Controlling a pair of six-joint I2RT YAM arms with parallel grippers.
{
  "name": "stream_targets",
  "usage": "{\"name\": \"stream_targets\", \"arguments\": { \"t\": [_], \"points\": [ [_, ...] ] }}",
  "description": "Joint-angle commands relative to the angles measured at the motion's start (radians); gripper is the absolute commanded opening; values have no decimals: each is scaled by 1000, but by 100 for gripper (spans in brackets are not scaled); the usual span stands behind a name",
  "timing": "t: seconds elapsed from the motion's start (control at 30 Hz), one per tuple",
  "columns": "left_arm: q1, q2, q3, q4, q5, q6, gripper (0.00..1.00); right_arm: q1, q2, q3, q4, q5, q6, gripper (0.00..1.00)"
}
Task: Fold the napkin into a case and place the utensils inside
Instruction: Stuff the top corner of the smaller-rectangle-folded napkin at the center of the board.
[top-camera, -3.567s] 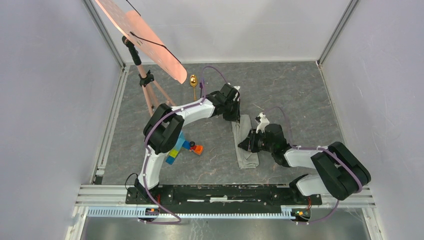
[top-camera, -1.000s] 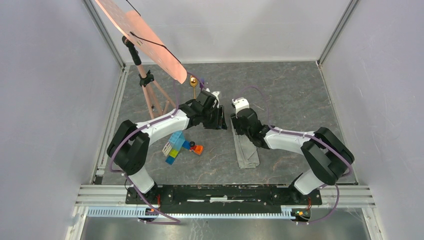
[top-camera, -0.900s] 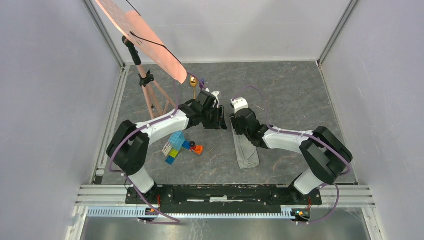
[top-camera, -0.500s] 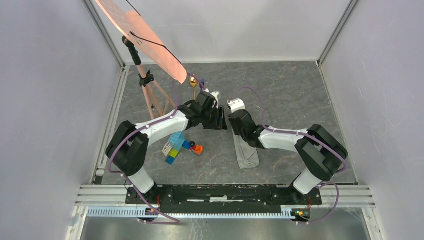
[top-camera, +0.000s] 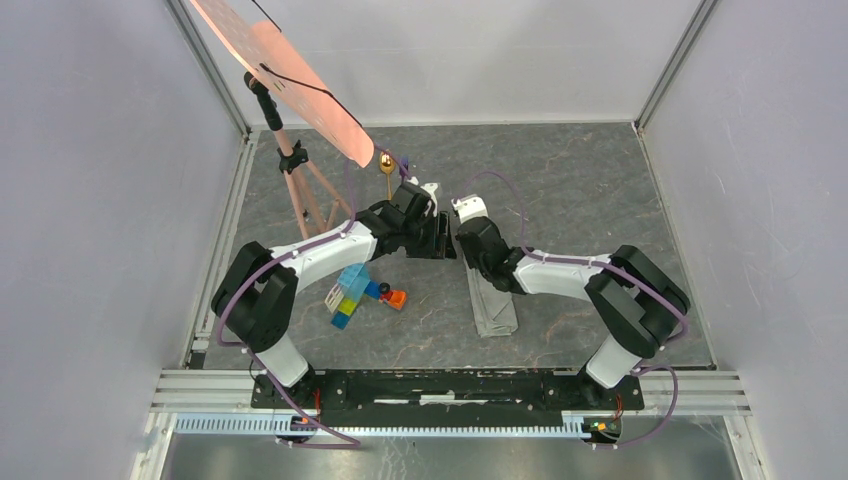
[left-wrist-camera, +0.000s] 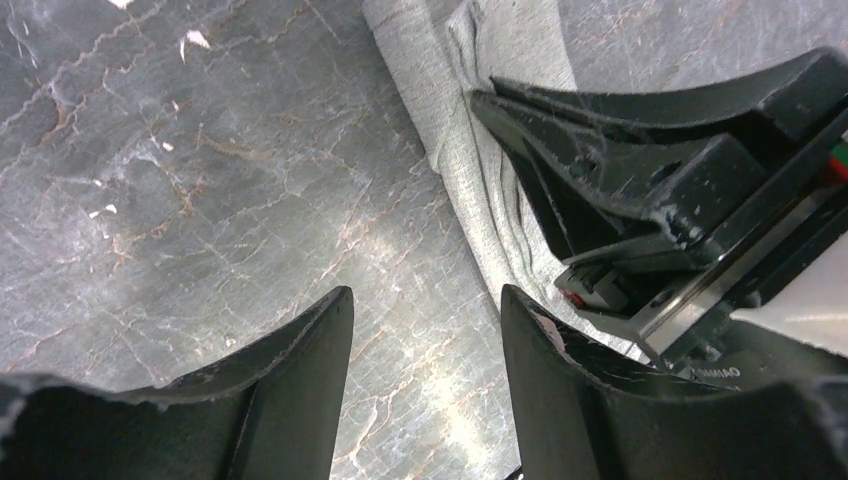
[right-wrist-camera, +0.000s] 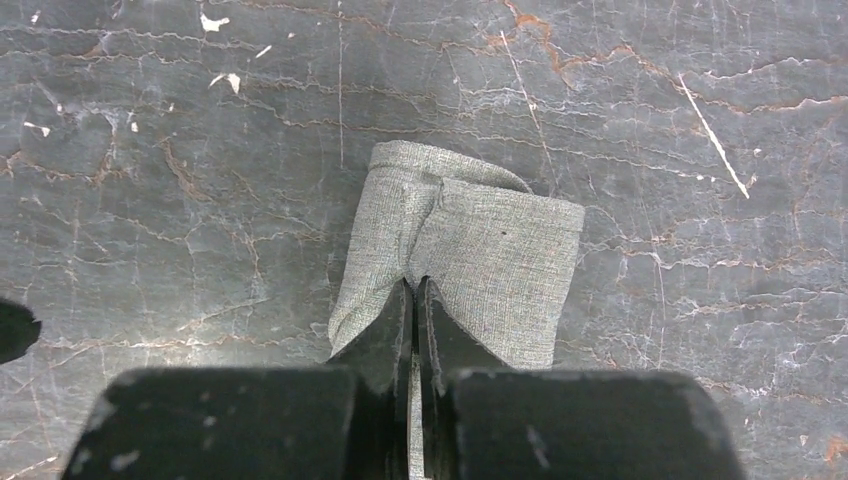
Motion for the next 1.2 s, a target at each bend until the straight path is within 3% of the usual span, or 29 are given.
{"name": "stream_targets", "arguments": {
  "t": [0.0, 0.33, 0.63, 0.83, 1.17],
  "points": [
    [2, -11, -7, 83, -24, -24, 62, 2, -65, 22, 15, -41, 1, 0],
    [-39, 130, 53, 232, -148, 35, 53, -99, -193, -89, 38, -221, 108, 0],
    [-165, 181, 50, 389, -433, 222, 43, -158, -205, -124, 80, -311, 143, 0],
    [-195, 213, 18, 503, -445, 323, 40, -183, -214, -136, 93, -343, 159, 0],
    [-238, 272, 26, 550, -507, 434, 37, -194, -219, -145, 100, -361, 164, 0]
  ]
}}
